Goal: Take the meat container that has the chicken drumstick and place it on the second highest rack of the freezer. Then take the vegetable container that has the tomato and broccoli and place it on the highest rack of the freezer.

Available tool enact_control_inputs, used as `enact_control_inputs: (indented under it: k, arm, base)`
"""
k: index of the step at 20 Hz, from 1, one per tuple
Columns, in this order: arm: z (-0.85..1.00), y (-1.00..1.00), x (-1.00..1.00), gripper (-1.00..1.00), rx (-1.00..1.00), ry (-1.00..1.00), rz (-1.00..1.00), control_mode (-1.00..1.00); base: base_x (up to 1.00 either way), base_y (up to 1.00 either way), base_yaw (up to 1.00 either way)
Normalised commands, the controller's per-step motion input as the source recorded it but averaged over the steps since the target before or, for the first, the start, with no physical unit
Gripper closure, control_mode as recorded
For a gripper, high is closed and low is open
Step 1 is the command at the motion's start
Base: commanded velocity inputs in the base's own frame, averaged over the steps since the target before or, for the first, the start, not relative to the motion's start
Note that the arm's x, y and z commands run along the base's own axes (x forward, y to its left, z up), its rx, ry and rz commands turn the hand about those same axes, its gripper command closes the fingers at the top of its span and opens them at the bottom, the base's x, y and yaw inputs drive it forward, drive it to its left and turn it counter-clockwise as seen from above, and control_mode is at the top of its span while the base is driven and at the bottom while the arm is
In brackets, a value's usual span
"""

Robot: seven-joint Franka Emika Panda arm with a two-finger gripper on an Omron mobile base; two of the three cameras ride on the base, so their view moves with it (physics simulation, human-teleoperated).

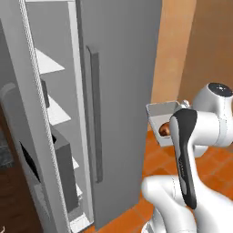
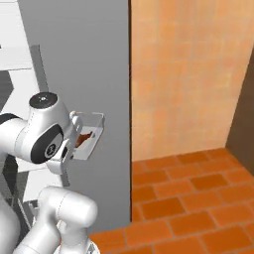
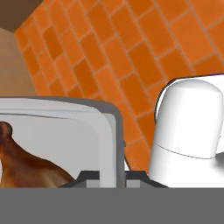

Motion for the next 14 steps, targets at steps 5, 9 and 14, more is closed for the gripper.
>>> enact_control_inputs:
  k: [5,9,14]
  arm:
    - [0.0,0.0,0.0,1.0,0.0,0.0,0.0,1.0]
    - [0.0,0.0,0.0,1.0,0.0,0.0,0.0,1.0]
    - [0.0,0.0,0.0,1.0,0.0,0.0,0.0,1.0]
  base:
    - [0.0,0.0,0.72]
    - [0.0,0.0,0.69]
    - [0.01,0.0,0.56]
